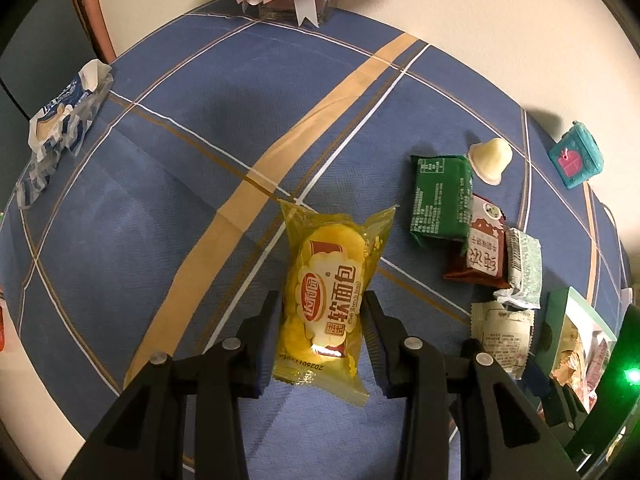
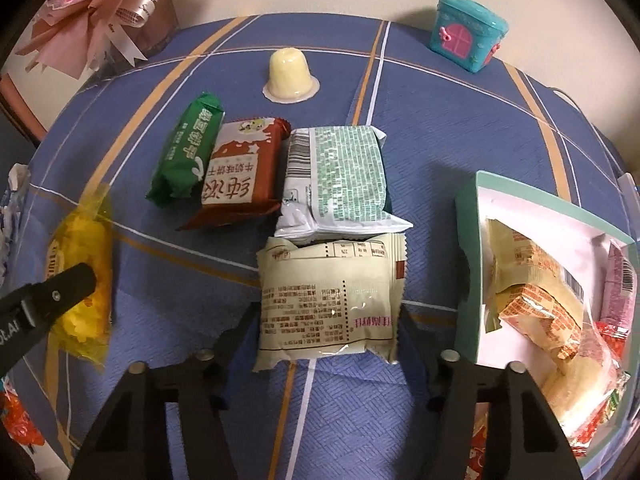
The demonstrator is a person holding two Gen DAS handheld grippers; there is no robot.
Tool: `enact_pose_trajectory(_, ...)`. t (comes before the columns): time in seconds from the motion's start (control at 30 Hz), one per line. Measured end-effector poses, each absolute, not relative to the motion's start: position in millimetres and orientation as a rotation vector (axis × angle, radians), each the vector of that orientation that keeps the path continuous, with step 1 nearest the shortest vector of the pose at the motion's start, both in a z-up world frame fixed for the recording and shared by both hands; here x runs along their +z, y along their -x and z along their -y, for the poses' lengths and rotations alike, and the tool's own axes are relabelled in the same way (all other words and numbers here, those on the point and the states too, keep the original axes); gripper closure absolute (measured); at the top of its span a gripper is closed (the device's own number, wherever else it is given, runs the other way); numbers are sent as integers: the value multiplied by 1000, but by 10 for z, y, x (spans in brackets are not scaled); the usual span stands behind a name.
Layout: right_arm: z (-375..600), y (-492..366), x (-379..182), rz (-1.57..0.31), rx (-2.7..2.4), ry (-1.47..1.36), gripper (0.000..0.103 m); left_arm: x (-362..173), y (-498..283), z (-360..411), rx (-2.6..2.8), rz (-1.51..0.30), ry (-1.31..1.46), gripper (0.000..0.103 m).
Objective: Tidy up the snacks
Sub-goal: 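Grasp the yellow bread pack with the left tool while the right tool grasps the cream pack, then carry both packs into the white tray and open both tools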
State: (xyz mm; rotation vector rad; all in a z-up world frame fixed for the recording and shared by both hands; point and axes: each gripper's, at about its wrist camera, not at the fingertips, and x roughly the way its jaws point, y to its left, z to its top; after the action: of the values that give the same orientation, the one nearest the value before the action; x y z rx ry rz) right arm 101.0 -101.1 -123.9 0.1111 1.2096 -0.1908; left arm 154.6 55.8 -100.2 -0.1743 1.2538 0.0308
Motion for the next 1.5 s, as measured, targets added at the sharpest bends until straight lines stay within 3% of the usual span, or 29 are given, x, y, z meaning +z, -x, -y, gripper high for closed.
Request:
enact_pose_trajectory(0.93,1406,-827,-473,-1104,-191,-213,41,-382,-1332,-117,-72,-1110,104,62)
enact_pose_trajectory(1.5,2847,-199,-368,-1056,-466,-437,41,-145,-712,1202,-421,-1076,-60,62)
